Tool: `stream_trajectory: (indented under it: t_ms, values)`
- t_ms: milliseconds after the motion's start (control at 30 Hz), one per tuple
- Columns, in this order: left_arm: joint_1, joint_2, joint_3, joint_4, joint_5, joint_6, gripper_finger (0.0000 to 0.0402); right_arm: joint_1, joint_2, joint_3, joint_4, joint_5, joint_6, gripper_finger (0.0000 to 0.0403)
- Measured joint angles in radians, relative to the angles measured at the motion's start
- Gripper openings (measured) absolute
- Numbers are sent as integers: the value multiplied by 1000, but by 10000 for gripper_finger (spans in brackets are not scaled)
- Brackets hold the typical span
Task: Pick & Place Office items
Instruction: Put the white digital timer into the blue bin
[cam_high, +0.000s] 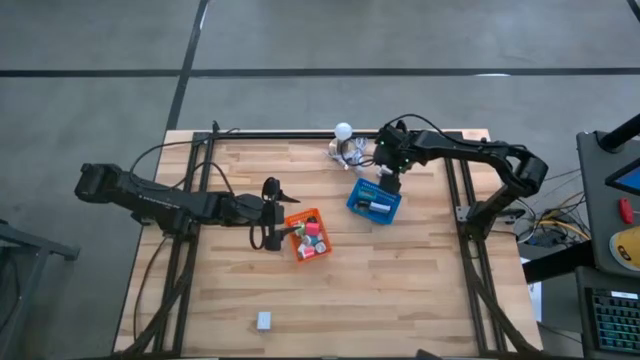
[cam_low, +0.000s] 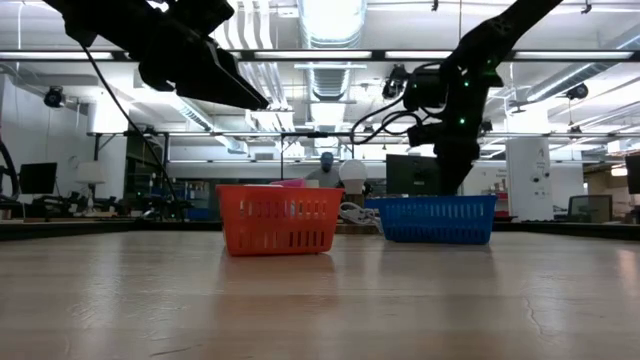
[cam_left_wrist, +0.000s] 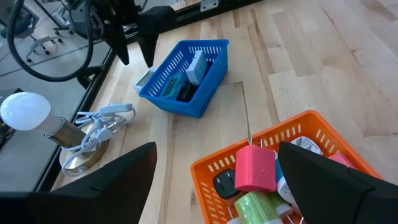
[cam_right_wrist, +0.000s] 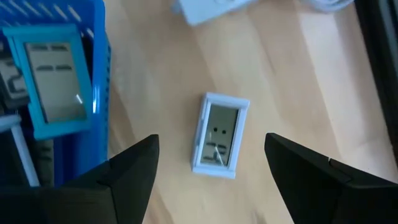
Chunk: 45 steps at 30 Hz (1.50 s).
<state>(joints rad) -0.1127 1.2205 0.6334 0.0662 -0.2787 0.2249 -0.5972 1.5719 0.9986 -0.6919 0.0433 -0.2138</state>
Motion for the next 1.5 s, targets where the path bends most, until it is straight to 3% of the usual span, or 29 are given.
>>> stream_trajectory:
  t_ms: [333,467,1200,1333,1500]
  values:
    - [0,0,0,0,0,-2,337,10,52,0,45,-1,-4,286]
    - [0,0,0,-2,0,-10,337,39,74,0,47,-46,-2,286]
    - [0,0,0,-16,0,-16,337,374,73,0,78,-45,179,286]
    - [0,0,0,-18,0,-19,337,360,72,0,80,20,157,286]
    - [0,0,0,-23,0,-20,337,255,66,0,79,34,98,286]
